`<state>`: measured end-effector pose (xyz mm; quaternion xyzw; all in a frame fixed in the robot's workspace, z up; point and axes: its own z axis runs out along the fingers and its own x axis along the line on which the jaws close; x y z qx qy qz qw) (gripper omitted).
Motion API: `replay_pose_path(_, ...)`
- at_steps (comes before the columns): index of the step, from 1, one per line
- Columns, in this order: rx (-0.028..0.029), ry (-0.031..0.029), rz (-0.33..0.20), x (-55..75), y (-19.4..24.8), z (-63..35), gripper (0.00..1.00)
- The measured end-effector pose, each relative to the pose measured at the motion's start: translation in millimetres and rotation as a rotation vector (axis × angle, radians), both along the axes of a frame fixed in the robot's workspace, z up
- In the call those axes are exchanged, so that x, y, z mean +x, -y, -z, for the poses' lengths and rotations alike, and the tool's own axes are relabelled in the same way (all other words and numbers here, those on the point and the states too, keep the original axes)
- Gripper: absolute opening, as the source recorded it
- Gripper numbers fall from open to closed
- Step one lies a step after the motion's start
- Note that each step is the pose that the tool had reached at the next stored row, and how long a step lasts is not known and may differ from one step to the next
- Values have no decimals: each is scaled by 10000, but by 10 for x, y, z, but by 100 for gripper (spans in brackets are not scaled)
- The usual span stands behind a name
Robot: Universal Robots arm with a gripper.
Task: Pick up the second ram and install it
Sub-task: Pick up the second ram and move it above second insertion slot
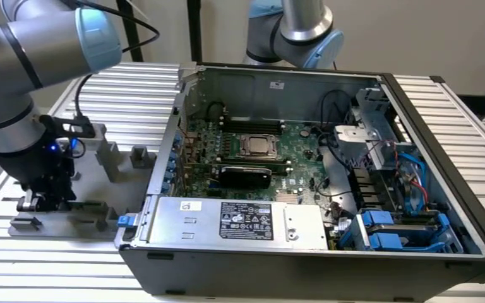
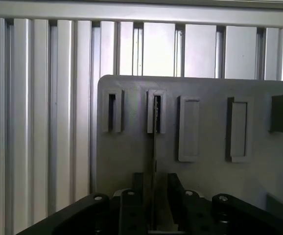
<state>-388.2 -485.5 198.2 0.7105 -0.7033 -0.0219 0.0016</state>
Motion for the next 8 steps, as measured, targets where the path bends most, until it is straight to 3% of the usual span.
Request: replay_pose_path(8,-24,-2,-2,4,-7,34,100)
